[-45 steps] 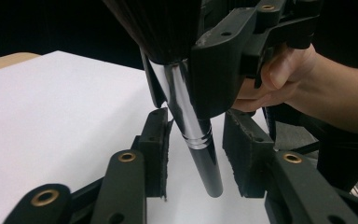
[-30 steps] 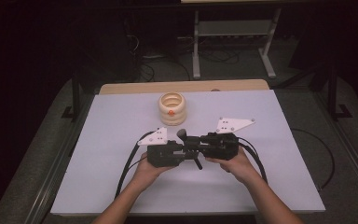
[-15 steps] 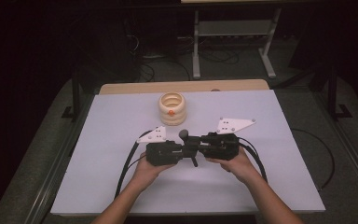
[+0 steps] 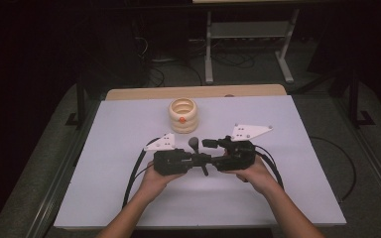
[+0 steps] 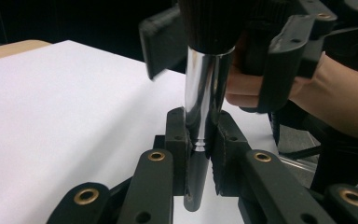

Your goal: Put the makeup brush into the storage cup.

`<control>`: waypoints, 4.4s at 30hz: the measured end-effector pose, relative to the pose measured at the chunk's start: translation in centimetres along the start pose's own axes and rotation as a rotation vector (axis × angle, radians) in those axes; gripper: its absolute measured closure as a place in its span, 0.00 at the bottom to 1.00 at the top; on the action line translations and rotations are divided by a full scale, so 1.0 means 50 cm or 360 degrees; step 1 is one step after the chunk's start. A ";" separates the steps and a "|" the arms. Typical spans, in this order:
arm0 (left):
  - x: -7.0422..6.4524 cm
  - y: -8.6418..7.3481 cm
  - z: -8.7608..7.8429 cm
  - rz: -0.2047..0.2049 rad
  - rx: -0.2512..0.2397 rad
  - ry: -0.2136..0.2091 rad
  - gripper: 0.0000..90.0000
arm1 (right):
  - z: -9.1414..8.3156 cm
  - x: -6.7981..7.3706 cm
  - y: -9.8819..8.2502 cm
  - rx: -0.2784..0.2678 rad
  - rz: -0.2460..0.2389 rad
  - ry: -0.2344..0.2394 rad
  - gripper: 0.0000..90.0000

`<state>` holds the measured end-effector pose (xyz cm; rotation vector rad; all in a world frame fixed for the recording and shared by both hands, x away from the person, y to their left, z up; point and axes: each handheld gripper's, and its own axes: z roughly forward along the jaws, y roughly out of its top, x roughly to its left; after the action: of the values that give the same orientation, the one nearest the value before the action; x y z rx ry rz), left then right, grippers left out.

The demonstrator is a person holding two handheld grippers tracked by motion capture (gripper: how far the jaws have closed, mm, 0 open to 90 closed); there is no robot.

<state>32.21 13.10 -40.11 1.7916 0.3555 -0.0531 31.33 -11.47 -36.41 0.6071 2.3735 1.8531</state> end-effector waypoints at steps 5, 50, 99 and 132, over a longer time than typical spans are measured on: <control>0.003 0.002 -0.006 -0.0008 -0.0010 0.0012 0.87 | -0.007 -0.003 0.001 0.0020 0.0018 -0.0045 0.33; 0.018 0.022 -0.053 0.0007 -0.0044 0.0127 0.87 | -0.136 -0.014 -0.088 0.0100 0.0087 -0.0575 0.02; 0.087 0.086 -0.074 0.0069 -0.0001 0.0226 0.87 | -0.244 -0.007 -0.181 0.0055 0.0208 -0.0839 0.02; 0.138 0.131 -0.083 0.0069 -0.0040 0.0262 0.87 | -0.239 -0.010 -0.184 -0.0015 0.0201 -0.0833 0.02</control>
<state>39.90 17.20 -34.43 1.7825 0.4331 0.1295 25.89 -24.41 -41.96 1.1042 2.0167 1.5007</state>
